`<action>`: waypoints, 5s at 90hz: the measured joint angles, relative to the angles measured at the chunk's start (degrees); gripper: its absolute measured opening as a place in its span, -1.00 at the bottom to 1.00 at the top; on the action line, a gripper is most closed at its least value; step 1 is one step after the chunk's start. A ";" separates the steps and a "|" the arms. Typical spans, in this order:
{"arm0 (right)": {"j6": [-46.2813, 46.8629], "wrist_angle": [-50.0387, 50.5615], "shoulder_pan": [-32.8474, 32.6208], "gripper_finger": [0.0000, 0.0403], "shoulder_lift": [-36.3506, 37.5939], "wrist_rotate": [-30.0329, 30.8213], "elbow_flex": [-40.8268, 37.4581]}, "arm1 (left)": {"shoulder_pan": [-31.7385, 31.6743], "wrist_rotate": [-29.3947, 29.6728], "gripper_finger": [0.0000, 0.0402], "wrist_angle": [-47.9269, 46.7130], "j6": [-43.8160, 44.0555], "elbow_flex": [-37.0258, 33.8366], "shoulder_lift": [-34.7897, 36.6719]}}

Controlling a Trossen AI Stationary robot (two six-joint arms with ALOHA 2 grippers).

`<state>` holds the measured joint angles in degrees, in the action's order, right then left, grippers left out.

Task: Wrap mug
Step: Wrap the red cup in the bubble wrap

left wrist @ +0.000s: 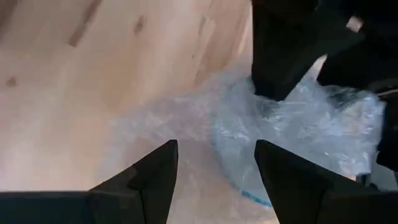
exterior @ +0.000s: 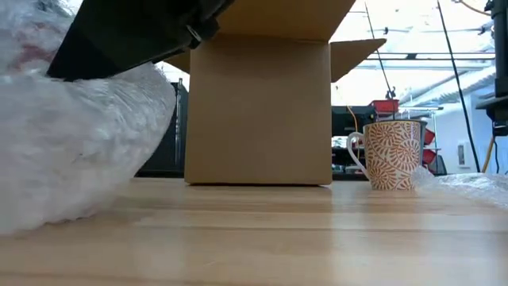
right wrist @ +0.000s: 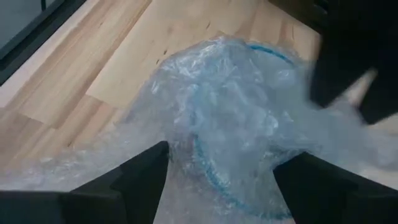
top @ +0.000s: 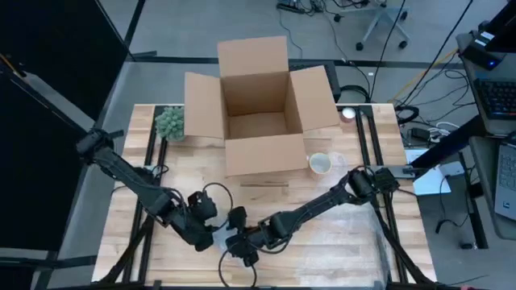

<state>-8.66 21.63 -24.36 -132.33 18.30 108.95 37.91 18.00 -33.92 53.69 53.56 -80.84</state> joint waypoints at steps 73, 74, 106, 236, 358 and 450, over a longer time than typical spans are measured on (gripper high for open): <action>-0.26 -4.11 0.04 0.30 -0.41 -0.53 0.00 | -1.46 -0.20 0.02 1.04 1.35 0.15 -10.08; -0.30 -4.31 0.04 0.30 -0.46 -0.49 0.00 | -1.46 -0.21 0.02 1.07 1.34 0.15 -10.11; 0.13 -4.55 0.13 0.30 -1.21 -0.30 0.11 | -1.03 -0.65 0.02 -0.06 -3.68 1.90 -7.40; 0.67 -3.65 0.31 0.30 -1.27 -0.39 0.04 | 4.98 -5.55 0.02 14.64 -4.08 1.53 -5.20; 13.78 39.16 -5.07 0.30 11.60 2.52 -0.02 | 3.39 -6.37 0.02 14.95 -13.38 2.21 -13.61; 18.44 -15.05 -7.29 0.30 13.15 -2.00 -25.59 | 2.23 -3.41 0.02 15.29 -13.75 2.51 -15.32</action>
<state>9.78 6.57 -31.65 -119.18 16.29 83.35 40.14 14.59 -18.63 39.94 56.07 -96.16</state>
